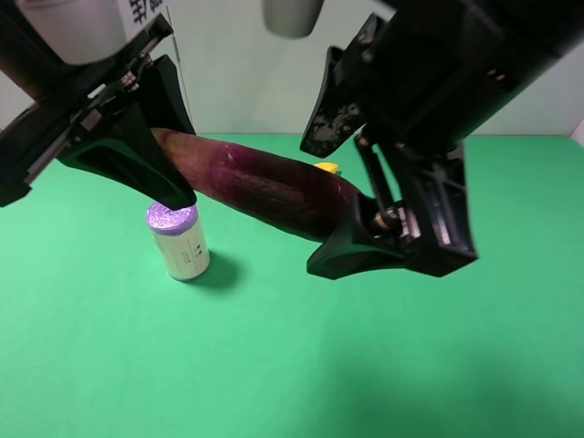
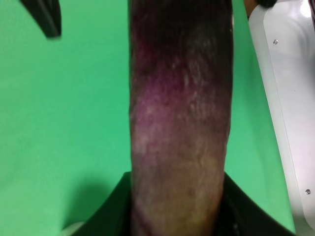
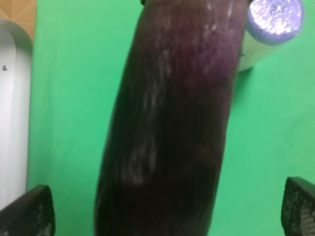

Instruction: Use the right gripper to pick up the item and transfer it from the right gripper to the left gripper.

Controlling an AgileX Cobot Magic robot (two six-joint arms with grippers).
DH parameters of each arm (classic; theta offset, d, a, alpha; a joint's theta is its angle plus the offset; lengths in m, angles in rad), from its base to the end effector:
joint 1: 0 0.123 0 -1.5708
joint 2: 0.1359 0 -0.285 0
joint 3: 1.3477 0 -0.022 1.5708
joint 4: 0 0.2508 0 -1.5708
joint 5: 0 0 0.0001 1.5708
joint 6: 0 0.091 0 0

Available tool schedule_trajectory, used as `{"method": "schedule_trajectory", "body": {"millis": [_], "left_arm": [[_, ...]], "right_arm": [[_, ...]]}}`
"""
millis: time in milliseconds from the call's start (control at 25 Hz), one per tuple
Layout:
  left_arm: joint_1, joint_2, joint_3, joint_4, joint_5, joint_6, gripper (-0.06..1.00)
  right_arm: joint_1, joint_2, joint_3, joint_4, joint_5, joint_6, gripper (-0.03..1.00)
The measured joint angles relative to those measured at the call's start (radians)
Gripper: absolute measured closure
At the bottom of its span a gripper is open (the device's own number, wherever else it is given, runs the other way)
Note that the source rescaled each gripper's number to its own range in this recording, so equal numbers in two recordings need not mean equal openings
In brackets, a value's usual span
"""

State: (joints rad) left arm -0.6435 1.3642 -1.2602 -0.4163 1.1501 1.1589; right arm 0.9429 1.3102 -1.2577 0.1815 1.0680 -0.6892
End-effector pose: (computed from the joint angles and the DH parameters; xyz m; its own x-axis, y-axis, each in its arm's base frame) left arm 0.1933 -0.1870 0.3485 0.1639 0.8421 -0.5139 0.9820 -0.0896 0.1663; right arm 0.1416 0.2196 0.3596 0.0646 -0.8614 -0.5037 -0.9829 0.0323 -0.1813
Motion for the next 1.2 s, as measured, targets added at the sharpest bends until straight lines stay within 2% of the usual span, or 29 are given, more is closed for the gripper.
{"method": "schedule_trajectory", "body": {"millis": [320, 520, 680, 880, 1200], "left_arm": [[0.0, 0.0, 0.0, 0.0, 0.0, 0.0, 0.94], [0.0, 0.0, 0.0, 0.0, 0.0, 0.0, 0.94], [0.0, 0.0, 0.0, 0.0, 0.0, 0.0, 0.94], [0.0, 0.0, 0.0, 0.0, 0.0, 0.001, 0.94], [0.0, 0.0, 0.0, 0.0, 0.0, -0.002, 0.94]], "right_arm": [[0.0, -0.091, 0.0, -0.109, 0.085, 0.107, -0.03], [0.0, -0.144, 0.024, -0.126, 0.125, 0.179, -0.03], [0.0, -0.217, 0.107, -0.129, 0.127, 0.234, -0.03], [0.0, -0.362, 0.243, -0.148, 0.103, 0.355, -0.03], [0.0, -0.638, 0.437, -0.277, 0.07, 0.605, -0.03]]}}
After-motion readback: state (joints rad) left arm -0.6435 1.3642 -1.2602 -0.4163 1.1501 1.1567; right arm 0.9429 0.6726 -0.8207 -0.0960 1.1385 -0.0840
